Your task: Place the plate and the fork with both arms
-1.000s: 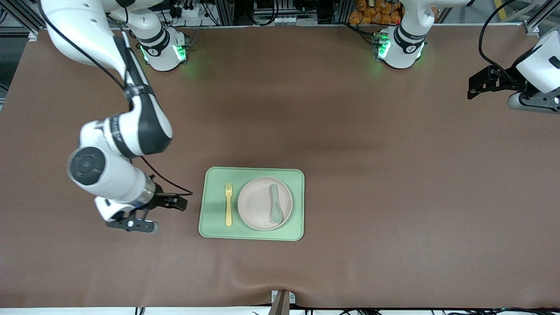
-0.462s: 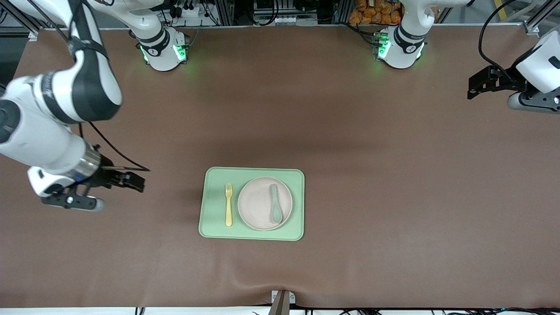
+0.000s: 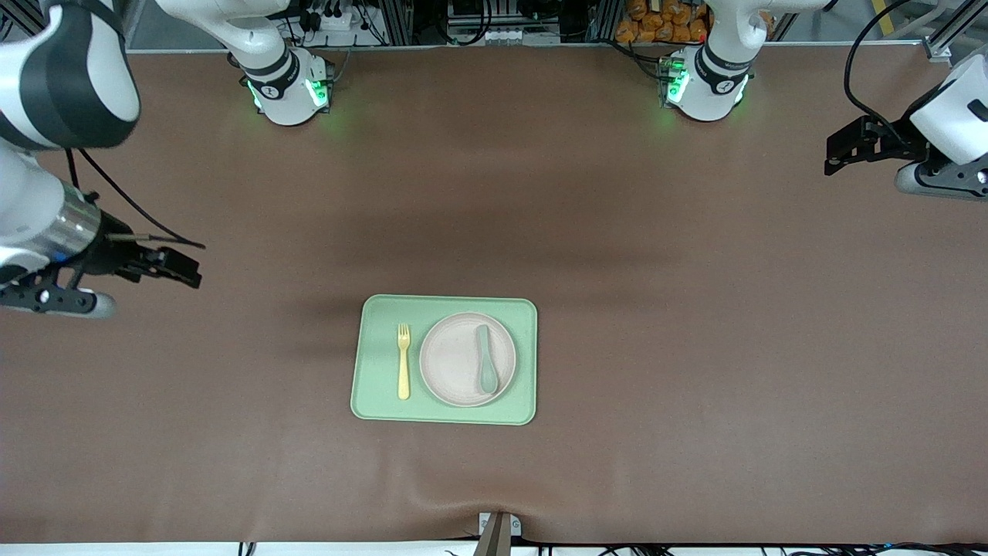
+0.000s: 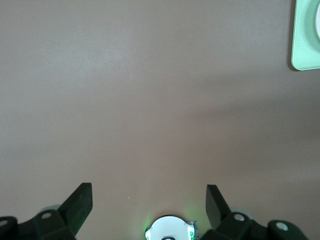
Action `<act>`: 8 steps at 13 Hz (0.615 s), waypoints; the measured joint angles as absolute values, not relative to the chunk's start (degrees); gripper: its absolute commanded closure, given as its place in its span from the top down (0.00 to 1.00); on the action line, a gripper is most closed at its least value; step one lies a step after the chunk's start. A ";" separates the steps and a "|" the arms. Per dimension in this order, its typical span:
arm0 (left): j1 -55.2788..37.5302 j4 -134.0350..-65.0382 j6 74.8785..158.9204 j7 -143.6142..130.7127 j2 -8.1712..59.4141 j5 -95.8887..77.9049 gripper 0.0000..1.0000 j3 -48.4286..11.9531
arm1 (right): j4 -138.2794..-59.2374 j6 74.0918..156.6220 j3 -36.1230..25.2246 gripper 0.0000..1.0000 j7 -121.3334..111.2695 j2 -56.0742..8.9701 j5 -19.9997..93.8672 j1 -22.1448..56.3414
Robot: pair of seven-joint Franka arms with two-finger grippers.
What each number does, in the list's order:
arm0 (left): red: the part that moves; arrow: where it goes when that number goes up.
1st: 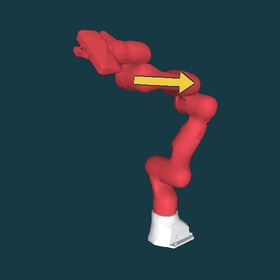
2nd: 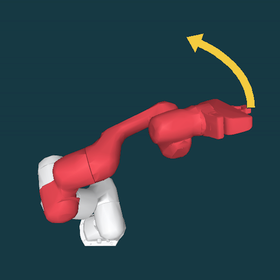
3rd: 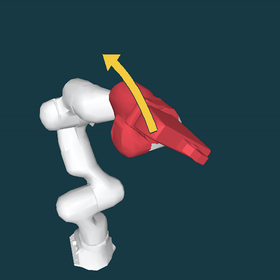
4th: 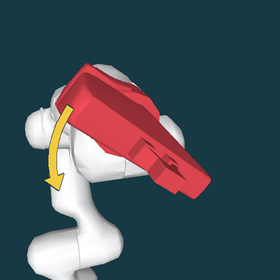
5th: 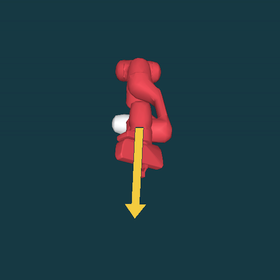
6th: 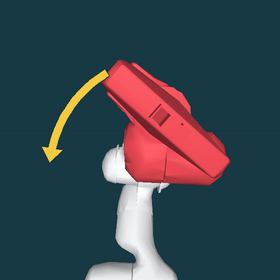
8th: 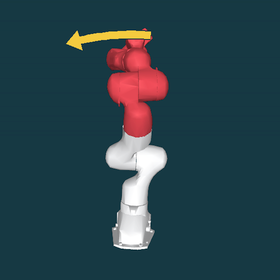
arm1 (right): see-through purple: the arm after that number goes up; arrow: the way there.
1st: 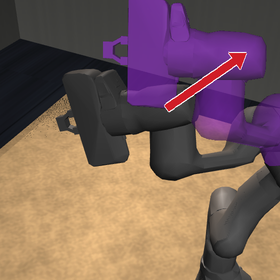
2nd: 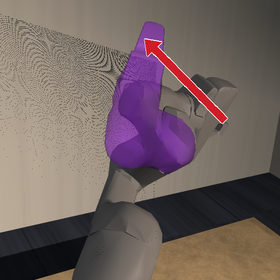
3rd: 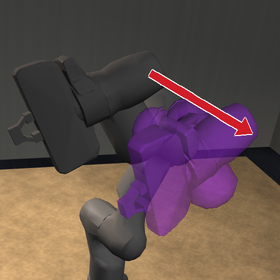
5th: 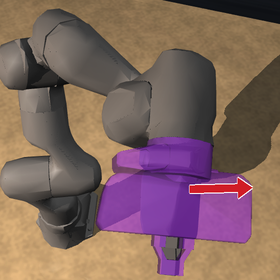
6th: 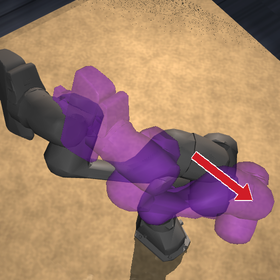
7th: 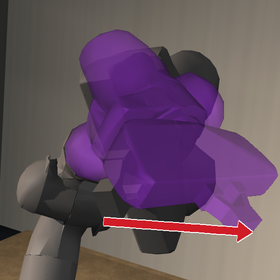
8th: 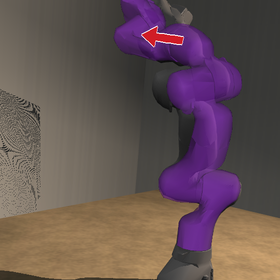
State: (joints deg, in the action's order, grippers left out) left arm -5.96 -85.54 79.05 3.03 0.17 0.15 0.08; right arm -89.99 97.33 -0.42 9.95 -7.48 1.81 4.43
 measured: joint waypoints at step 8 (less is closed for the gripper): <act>-5.97 -85.55 79.06 3.03 0.17 0.14 1.00 0.07 | -85.42 88.50 -0.45 1.00 7.07 -2.01 1.78 1.88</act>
State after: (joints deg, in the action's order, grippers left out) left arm -5.97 -85.55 79.06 3.03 0.17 0.14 0.07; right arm -85.42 88.50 -0.45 7.07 -2.01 1.78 1.88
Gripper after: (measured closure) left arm 0.000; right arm 0.000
